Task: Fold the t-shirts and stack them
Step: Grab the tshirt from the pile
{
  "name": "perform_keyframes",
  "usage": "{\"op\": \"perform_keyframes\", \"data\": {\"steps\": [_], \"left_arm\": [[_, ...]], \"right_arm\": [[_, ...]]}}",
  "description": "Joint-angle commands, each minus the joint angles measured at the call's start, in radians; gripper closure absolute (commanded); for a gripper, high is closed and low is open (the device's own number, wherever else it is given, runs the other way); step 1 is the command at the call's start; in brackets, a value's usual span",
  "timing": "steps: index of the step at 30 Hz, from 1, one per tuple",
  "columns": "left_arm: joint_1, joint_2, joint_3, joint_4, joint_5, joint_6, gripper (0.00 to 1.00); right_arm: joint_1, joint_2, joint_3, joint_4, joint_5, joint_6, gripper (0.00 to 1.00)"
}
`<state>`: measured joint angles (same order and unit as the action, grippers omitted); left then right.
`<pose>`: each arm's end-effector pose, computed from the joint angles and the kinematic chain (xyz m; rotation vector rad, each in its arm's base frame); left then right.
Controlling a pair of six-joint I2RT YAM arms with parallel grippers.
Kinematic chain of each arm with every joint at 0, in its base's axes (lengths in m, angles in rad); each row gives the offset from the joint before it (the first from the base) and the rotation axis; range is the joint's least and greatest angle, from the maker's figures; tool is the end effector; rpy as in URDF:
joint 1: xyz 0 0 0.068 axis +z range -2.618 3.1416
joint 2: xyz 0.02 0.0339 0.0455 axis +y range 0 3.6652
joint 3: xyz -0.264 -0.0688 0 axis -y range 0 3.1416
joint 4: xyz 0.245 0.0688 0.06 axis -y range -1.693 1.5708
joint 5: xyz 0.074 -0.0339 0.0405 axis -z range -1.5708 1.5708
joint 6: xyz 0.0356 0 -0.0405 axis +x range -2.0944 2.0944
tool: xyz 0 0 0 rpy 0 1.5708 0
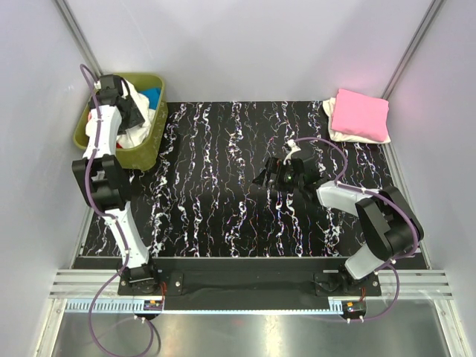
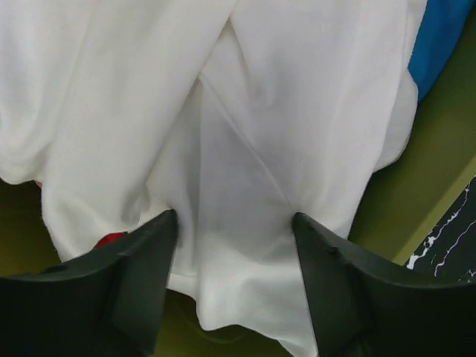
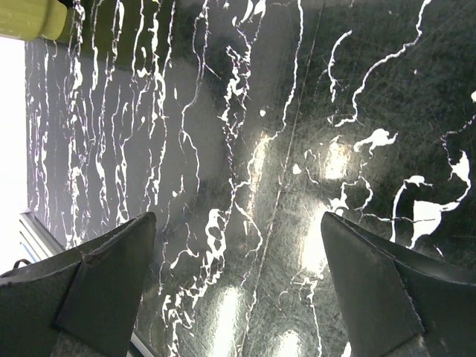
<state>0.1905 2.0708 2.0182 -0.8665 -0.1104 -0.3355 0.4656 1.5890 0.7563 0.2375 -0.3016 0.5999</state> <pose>0.4517 0.0911 0.3053 -0.6903 2.3857 0.0761 0.2843 0.1547 0.1760 -0.0304 2.2895 0.9138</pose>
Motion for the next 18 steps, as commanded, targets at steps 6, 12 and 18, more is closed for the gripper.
{"op": "perform_keyframes", "data": {"steps": [6, 12, 18], "left_arm": [[0.012, 0.003, 0.080, 0.026, 0.104, -0.008, 1.00], [0.000, -0.144, 0.285, 0.014, 0.196, -0.074, 1.00], [-0.150, -0.478, 0.181, 0.290, 0.271, -0.013, 0.94]], "right_arm": [[0.004, 0.008, 0.046, 0.013, -0.010, -0.009, 0.00], [0.004, 0.012, 0.049, 0.009, -0.007, -0.011, 0.00], [0.002, -0.137, -0.083, 0.152, 0.057, -0.002, 0.03]]}}
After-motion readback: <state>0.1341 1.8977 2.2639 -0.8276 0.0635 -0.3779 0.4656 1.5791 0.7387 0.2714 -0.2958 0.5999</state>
